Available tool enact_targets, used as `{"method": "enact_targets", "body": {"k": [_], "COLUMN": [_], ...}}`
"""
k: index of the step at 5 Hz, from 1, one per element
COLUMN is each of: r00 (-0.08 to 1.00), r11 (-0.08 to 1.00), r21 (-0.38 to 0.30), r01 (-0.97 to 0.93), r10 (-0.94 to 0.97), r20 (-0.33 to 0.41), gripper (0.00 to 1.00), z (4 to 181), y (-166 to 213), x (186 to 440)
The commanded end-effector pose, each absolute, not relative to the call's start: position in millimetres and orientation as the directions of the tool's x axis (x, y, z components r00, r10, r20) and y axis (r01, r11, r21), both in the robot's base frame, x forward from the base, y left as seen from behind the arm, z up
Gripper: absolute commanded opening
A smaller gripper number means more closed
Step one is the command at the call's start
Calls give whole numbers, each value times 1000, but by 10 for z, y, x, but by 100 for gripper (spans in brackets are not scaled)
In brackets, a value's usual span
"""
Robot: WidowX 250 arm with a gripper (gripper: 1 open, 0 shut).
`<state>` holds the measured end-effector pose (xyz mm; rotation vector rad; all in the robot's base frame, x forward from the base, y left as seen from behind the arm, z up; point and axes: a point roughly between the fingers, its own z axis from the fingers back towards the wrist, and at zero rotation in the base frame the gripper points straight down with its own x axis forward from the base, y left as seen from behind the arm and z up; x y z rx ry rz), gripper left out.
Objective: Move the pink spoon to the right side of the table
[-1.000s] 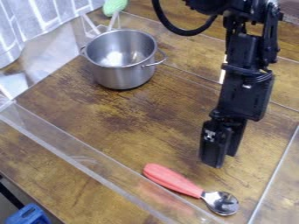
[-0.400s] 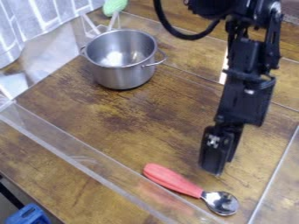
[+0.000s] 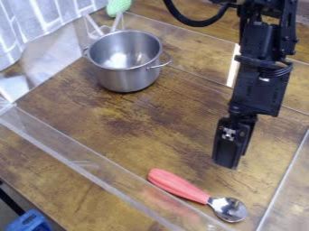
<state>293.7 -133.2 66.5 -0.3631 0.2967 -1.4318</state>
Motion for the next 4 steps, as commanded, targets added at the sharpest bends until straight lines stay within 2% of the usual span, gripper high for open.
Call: {"method": "enact_targets", "body": {"k": [1, 3, 4], "r00": [139, 293, 286], "r11": [114, 257, 251], "r21": [-373, -387, -393], "r01": [921, 886, 885], "r10": [-989, -955, -958], "r20": [40, 36, 34], "gripper": [0, 0, 0], "z": [801, 1025, 1054], "y": [-1473, -1355, -1325], "x": [2979, 2781, 2689]}}
